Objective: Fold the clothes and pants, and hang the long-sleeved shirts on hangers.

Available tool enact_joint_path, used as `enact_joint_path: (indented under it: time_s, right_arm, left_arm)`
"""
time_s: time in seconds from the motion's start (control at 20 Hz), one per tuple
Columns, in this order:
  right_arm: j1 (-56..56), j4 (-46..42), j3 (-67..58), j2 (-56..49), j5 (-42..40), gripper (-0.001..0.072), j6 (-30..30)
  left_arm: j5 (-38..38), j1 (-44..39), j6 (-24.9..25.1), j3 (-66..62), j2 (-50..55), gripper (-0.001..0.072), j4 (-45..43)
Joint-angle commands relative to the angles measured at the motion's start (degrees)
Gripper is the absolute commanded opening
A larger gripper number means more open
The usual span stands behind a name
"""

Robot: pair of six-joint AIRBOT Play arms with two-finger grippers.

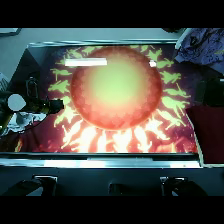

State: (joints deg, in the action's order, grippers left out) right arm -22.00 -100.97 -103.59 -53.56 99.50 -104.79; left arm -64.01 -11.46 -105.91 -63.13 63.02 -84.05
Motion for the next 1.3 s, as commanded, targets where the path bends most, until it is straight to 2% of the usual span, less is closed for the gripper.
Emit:
enact_joint_path:
  time_s: [0.0,0.15,0.2,0.25,0.3,0.4,0.5,0.6,0.8,1.0,1.25]
  right_arm:
    - [0.02,0.02,0.02,0.04,0.02,0.0034,0.0]
    - [0.02,0.02,0.02,0.04,-0.44,0.0034,0.0]
    - [0.02,0.02,0.02,0.04,-0.44,0.0034,0.0]
    - [0.02,0.02,0.02,0.04,-0.46,0.0034,0.0]
    - [0.02,-0.02,0.02,0.04,-0.94,0.0034,0.0]
    - [0.02,0.0,0.02,0.04,-1.27,0.0034,0.0]
    - [0.02,0.0,0.02,0.04,-1.44,0.0034,0.0]
    - [0.02,0.02,0.04,0.04,-1.4,0.0034,-0.02]
    - [0.02,0.02,0.04,0.04,-1.42,0.0036,0.0]
    - [0.02,0.0,0.04,0.04,-0.76,0.0036,0.0]
    - [0.02,0.0,0.04,0.04,-0.09,0.0036,-0.02]
  left_arm:
    - [0.0,-0.09,0.0,0.0,0.04,0.0019,-0.02]
    - [-1.2,0.07,-0.07,0.02,0.02,0.0032,-0.02]
    - [-1.09,0.09,-0.07,0.07,0.17,0.0187,-0.09]
    - [-1.29,0.42,-1.11,0.07,0.26,0.0529,-0.22]
    - [-2.43,1.38,-3.67,-0.28,0.24,0.072,-1.31]
    - [-6.21,6.4,-6.34,-3.06,0.13,0.072,-8.26]
    - [-7.19,14.51,-5.51,-6.36,0.13,0.072,-14.84]
    - [-3.28,23.98,-3.15,-6.91,0.24,0.072,-16.9]
    - [6.19,38.1,-5.35,-3.72,3.93,0.072,-16.17]
    - [12.57,43.69,-5.31,-3.48,12.68,0.072,-16.0]
    - [13.73,44.52,-5.33,-3.5,23.74,0.072,-14.45]
